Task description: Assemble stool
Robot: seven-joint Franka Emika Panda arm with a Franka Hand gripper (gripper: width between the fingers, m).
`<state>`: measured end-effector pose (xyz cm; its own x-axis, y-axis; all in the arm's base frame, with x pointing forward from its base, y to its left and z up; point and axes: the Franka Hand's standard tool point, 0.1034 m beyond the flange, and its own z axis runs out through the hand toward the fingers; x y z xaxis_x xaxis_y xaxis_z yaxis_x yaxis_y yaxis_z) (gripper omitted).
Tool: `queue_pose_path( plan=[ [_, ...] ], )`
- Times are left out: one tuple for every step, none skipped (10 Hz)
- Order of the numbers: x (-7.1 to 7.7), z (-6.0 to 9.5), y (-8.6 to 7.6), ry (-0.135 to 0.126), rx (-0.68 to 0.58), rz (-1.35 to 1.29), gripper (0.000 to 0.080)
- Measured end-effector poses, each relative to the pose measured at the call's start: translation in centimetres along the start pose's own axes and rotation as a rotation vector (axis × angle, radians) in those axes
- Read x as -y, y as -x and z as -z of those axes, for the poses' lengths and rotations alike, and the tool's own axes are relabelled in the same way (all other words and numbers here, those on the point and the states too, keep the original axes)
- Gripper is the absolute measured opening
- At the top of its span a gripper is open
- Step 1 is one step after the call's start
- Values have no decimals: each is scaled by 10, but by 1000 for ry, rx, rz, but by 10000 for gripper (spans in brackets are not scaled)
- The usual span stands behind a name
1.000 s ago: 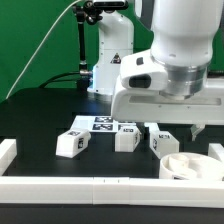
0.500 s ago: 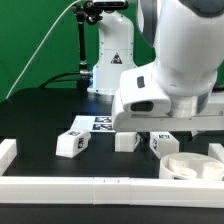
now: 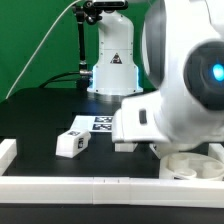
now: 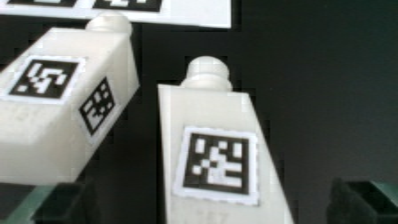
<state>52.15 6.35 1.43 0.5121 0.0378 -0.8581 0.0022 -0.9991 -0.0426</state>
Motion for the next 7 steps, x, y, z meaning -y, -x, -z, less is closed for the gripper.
queue_pose_path(
  plan=[
    [2, 3, -6, 1, -34, 2, 649],
    [3, 3, -5, 2, -35, 3, 649],
    [2, 0, -6, 2, -30, 3, 649],
    [1, 0, -7, 0, -32, 11, 649],
    [0, 0, -7, -1, -32, 13, 649],
    [0, 0, -7, 0, -31, 13, 521],
    [1, -1, -7, 1, -31, 14, 385]
  ],
)
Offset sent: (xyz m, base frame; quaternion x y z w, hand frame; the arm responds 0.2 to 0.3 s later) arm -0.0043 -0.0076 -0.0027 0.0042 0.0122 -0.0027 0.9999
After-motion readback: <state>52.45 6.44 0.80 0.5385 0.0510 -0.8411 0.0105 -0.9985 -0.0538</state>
